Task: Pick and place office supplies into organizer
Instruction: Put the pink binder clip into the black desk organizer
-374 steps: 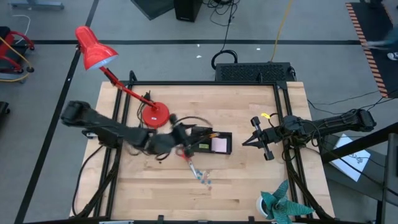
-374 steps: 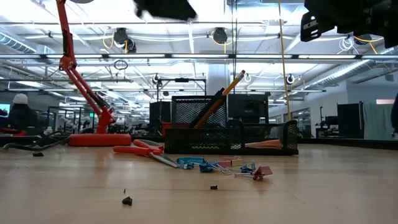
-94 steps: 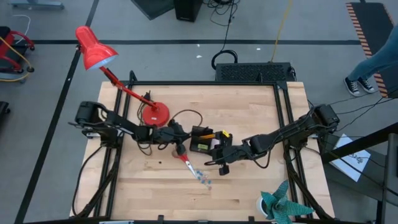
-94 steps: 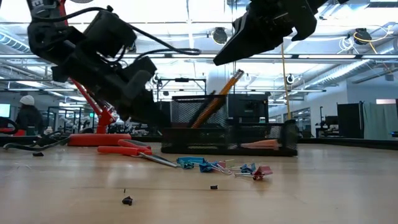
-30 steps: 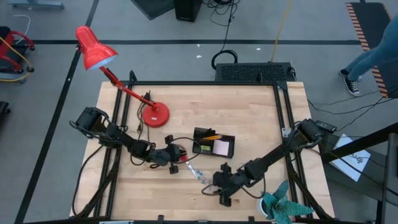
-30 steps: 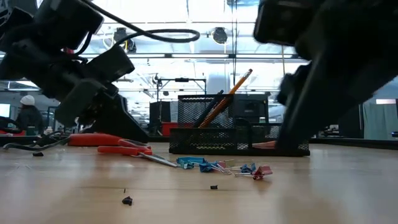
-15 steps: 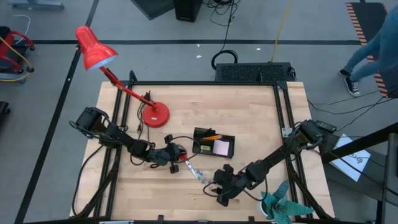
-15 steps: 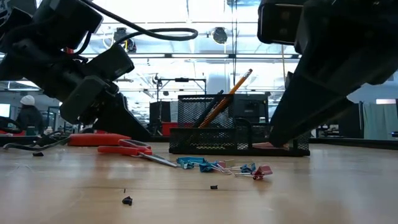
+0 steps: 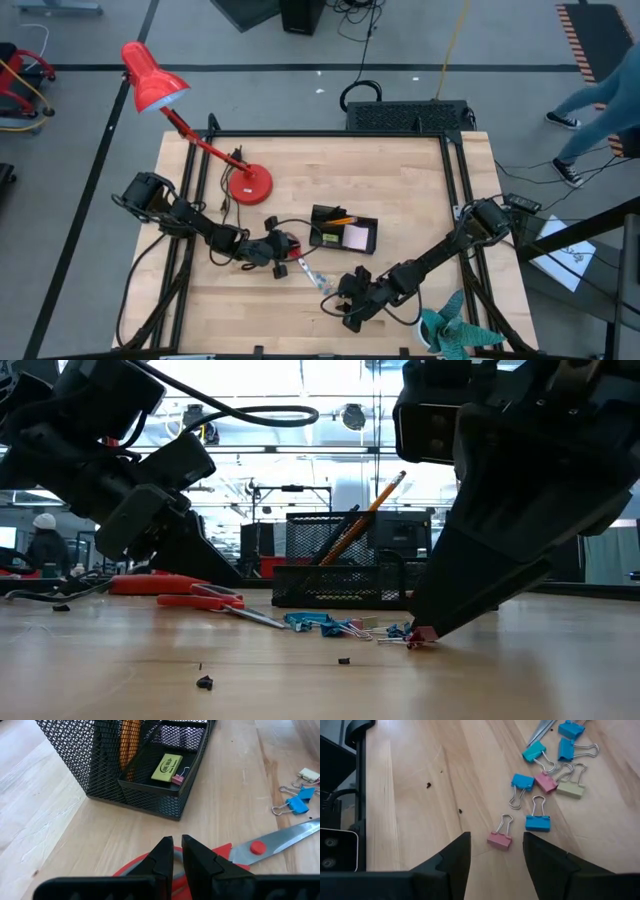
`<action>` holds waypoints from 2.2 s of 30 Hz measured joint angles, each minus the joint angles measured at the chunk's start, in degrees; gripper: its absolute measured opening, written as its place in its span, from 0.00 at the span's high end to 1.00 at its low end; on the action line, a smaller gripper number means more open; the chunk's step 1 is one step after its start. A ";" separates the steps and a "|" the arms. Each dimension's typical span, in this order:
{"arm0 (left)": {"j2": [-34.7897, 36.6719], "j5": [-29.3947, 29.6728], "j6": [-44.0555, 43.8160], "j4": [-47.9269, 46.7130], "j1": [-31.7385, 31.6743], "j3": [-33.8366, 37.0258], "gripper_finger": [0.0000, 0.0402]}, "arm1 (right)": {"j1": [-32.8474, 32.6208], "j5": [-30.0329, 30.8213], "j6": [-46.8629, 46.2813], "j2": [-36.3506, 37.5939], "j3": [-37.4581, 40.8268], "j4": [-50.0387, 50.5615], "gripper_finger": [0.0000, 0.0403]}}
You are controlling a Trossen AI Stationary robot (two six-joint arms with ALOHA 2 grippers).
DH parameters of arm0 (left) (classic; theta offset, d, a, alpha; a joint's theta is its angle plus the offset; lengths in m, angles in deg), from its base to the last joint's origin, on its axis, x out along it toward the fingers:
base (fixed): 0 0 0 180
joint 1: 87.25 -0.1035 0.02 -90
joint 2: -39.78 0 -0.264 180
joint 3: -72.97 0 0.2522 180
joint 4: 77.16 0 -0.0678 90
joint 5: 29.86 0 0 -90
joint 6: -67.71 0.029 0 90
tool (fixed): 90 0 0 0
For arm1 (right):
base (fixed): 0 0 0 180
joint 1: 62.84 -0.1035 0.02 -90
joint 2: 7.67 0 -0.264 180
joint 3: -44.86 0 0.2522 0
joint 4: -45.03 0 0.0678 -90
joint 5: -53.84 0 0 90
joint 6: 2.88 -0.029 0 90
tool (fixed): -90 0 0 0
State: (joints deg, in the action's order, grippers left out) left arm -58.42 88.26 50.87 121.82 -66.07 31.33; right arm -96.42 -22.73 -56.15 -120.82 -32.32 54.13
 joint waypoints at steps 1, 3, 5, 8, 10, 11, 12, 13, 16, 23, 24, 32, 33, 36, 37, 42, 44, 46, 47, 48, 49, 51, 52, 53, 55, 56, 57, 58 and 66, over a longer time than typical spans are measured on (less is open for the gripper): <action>0.00 0.00 0.00 -0.01 0.01 0.00 0.88 | 0.02 -0.02 -0.21 0.00 0.00 0.02 0.57; 0.00 0.00 0.00 -0.01 -0.02 0.00 0.88 | 0.02 0.03 -0.75 -0.19 -0.02 -0.02 0.57; 0.00 0.00 -0.02 0.01 0.00 0.00 0.88 | 0.08 0.25 -1.37 -0.23 -0.02 0.01 0.57; 0.00 0.00 -0.02 0.01 0.00 0.00 0.88 | 0.13 0.29 -1.45 -0.65 -0.07 -0.14 0.57; 0.00 0.01 -0.01 0.00 0.00 0.00 0.88 | 0.13 0.23 -1.47 -0.70 -0.10 0.12 0.57; 0.00 0.02 0.07 0.01 0.01 0.00 0.88 | 0.13 0.17 -1.32 -0.82 -0.11 0.38 0.57; 0.00 0.05 0.27 0.01 0.00 0.00 0.88 | 0.13 0.13 -0.58 -0.90 -0.13 0.56 0.57; 0.00 0.07 0.40 0.01 -0.01 0.00 0.88 | 0.12 0.09 0.60 -0.90 -0.15 0.91 0.57; 0.00 0.09 0.63 0.04 -0.20 0.00 0.88 | 0.31 0.07 3.32 -0.92 -0.17 2.07 0.57; 0.00 0.28 0.63 0.04 -1.44 0.00 0.88 | 0.46 0.45 6.67 -0.98 -0.11 2.61 0.57; 0.00 0.28 0.63 0.04 -1.55 0.00 0.88 | 0.46 1.26 6.49 -1.01 -0.09 2.75 0.57; 0.00 0.19 1.75 0.07 -1.61 0.00 0.88 | -0.93 8.69 4.96 -1.25 0.02 2.64 0.57; 0.00 0.26 1.76 0.06 -1.63 0.00 0.88 | -1.09 9.39 4.61 -1.25 0.04 2.84 0.57; 0.00 0.26 2.16 0.06 -1.74 0.00 0.88 | -1.44 11.40 4.49 -1.96 0.04 2.35 0.57; 0.00 0.26 2.18 0.06 -1.76 0.00 0.88 | -1.50 11.95 4.53 -2.23 0.04 2.07 0.57; 0.00 0.18 2.88 0.06 -1.76 0.00 0.88 | -1.35 14.16 4.72 -6.10 -0.02 -0.88 0.57; 0.00 -0.20 2.93 -0.05 -1.76 0.00 0.88 | -1.22 15.06 4.74 -7.18 -0.02 -1.97 0.57; 0.00 -1.15 2.89 -0.05 -1.68 0.00 0.88 | -1.06 14.95 4.74 -7.54 -0.02 -2.26 0.57; 0.00 -1.56 2.89 -0.05 -1.63 0.00 0.88 | -1.03 14.88 4.76 -7.48 -0.02 -2.29 0.57; 0.00 -1.95 2.91 -0.05 -1.58 0.00 0.88 | -1.03 14.84 4.91 -7.28 -0.02 -2.29 0.57; 0.00 -2.48 2.90 -0.04 -1.55 0.00 0.88 | -1.03 14.82 5.32 -7.13 -0.02 -2.29 0.57; 0.00 -2.66 2.89 -0.07 -1.55 0.00 0.88 | -1.01 14.51 6.94 -6.58 -0.02 -2.26 0.57; 0.00 -2.67 2.85 -0.07 -1.52 0.00 0.88 | -0.98 14.29 8.16 -6.22 -0.02 -2.21 0.57; 0.00 -2.67 2.82 -0.06 -1.52 0.00 0.88 | -0.95 14.28 9.60 -5.79 -0.02 -2.21 0.57; 0.00 -2.69 2.80 -0.07 -1.52 0.00 0.88 | -1.18 14.30 13.24 -4.55 -0.01 -2.07 0.57; 0.00 -2.67 2.72 -0.10 -1.52 0.00 0.88 | -1.29 14.43 15.19 -3.74 0.13 -1.82 0.57; 0.00 -2.67 2.56 -0.16 -1.50 0.00 0.88 | -1.33 14.70 16.51 -2.77 0.22 -0.46 0.57; 0.00 -2.67 2.21 -0.33 -1.50 0.00 0.88 | -1.38 15.27 17.19 -1.92 0.22 0.87 0.57; 0.00 -2.73 1.50 -1.27 -1.50 0.00 0.88 | -0.90 23.54 19.16 3.61 0.20 8.78 0.57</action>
State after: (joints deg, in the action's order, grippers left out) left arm -58.42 85.52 52.37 120.55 -67.57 31.33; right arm -97.32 0.81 -37.00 -117.21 -32.12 62.91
